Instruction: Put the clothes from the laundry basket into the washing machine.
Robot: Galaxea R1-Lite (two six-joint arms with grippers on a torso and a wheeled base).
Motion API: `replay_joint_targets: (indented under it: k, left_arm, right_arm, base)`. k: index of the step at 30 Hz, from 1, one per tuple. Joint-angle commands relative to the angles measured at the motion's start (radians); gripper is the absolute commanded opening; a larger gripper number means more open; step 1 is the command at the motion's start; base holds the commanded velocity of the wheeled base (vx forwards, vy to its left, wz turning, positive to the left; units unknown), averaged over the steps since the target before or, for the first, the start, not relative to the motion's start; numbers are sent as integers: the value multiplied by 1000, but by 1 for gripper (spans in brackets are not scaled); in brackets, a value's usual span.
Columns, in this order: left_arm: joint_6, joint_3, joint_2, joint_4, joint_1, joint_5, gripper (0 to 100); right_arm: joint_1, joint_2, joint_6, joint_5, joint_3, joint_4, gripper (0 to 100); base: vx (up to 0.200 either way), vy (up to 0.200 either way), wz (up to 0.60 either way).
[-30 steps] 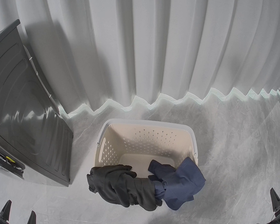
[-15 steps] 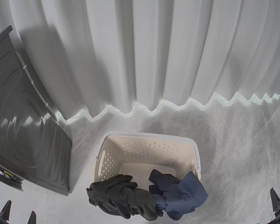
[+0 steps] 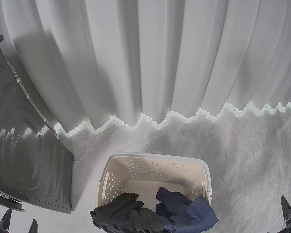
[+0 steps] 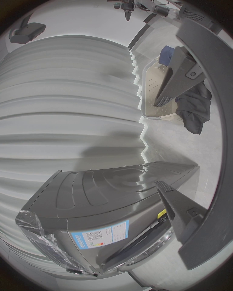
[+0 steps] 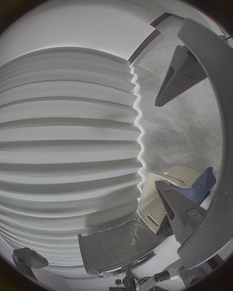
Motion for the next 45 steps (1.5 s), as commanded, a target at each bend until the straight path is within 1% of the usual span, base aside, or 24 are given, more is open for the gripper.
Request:
replay_joint_targets:
  k: [1, 8, 17, 41, 45]
  left_arm:
    - [0, 16, -18, 0, 0, 0, 100]
    - [-2, 16, -18, 0, 0, 0, 100]
    - [0, 16, -18, 0, 0, 0, 100]
    - [0, 16, -18, 0, 0, 0, 100]
    - [-2, 16, -18, 0, -2, 2, 100]
  right_arm:
    - [0, -4, 0, 0, 16, 0, 100]
    - [0, -6, 0, -1, 16, 0, 100]
    - [0, -6, 0, 0, 16, 0, 100]
    - [0, -6, 0, -1, 16, 0, 100]
    - [0, -6, 0, -1, 16, 0, 100]
  base:
    - [0, 0, 0]
    - [0, 0, 0]
    - [200, 0, 0]
    - [0, 0, 0]
    - [200, 0, 0]
